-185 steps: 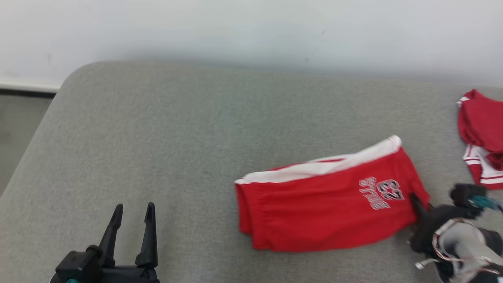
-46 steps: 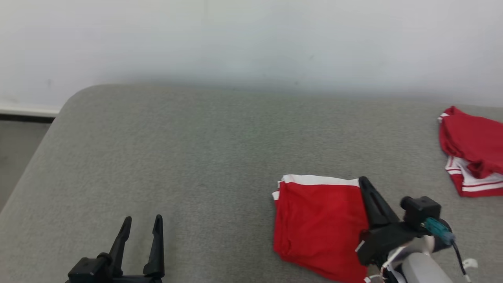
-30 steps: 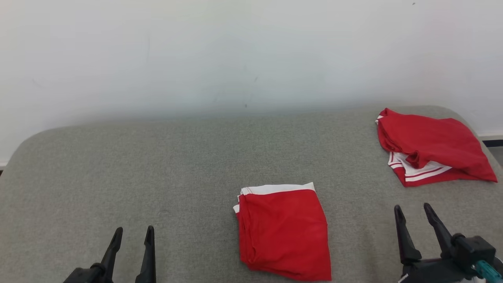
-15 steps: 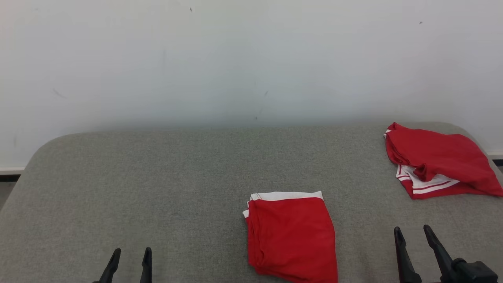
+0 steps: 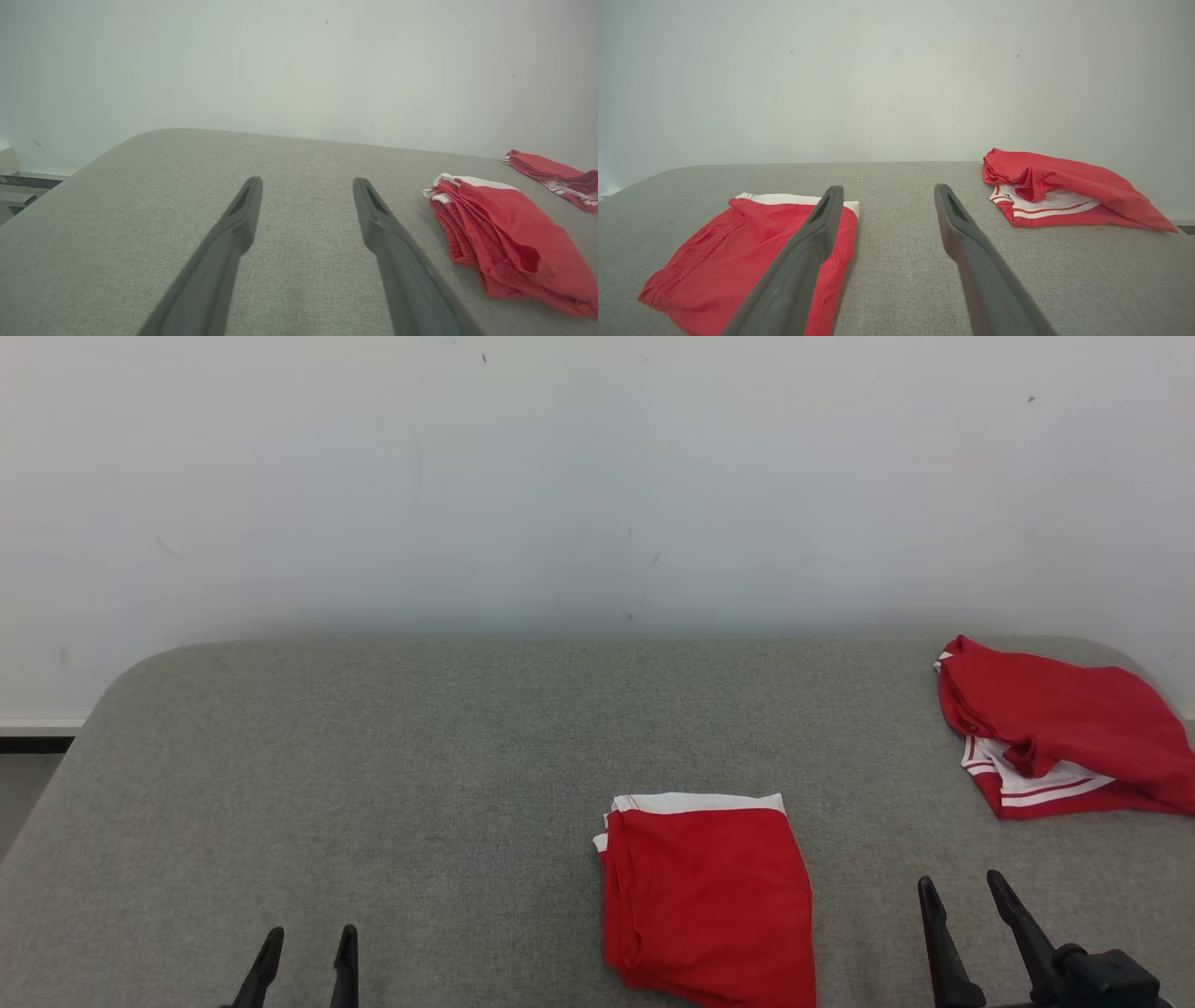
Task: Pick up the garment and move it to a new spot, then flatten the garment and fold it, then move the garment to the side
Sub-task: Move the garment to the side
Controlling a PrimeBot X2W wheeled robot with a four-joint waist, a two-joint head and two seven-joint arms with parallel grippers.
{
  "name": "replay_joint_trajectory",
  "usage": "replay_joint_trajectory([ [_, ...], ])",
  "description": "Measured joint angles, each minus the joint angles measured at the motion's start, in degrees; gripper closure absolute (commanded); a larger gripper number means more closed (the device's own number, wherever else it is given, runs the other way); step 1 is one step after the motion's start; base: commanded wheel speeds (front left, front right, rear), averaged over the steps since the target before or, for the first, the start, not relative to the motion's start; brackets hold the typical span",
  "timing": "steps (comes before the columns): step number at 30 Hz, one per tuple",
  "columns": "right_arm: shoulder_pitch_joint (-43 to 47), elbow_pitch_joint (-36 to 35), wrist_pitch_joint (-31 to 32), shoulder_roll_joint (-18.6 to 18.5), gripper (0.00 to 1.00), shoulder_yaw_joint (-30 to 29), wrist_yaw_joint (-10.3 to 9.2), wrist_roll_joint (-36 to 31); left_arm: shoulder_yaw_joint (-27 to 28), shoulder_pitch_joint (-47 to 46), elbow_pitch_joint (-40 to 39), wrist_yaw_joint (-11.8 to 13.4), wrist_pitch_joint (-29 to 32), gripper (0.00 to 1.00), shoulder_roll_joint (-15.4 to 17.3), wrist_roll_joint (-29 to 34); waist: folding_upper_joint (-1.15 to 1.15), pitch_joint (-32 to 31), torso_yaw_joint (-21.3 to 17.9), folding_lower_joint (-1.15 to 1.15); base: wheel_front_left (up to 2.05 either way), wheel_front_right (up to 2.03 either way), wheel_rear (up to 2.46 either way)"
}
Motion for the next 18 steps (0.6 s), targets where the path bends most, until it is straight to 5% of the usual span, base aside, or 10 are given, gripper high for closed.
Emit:
replay_joint_trajectory([
  [18, -2.50, 2.53, 0.92, -0.26, 0.00, 1.54, 0.00, 0.02, -0.60, -1.02, 0.07, -0.12, -0.01, 0.00, -0.27, 0.09, 0.01, 0.83, 0.98, 0.01, 0.00, 0.00, 0.00],
])
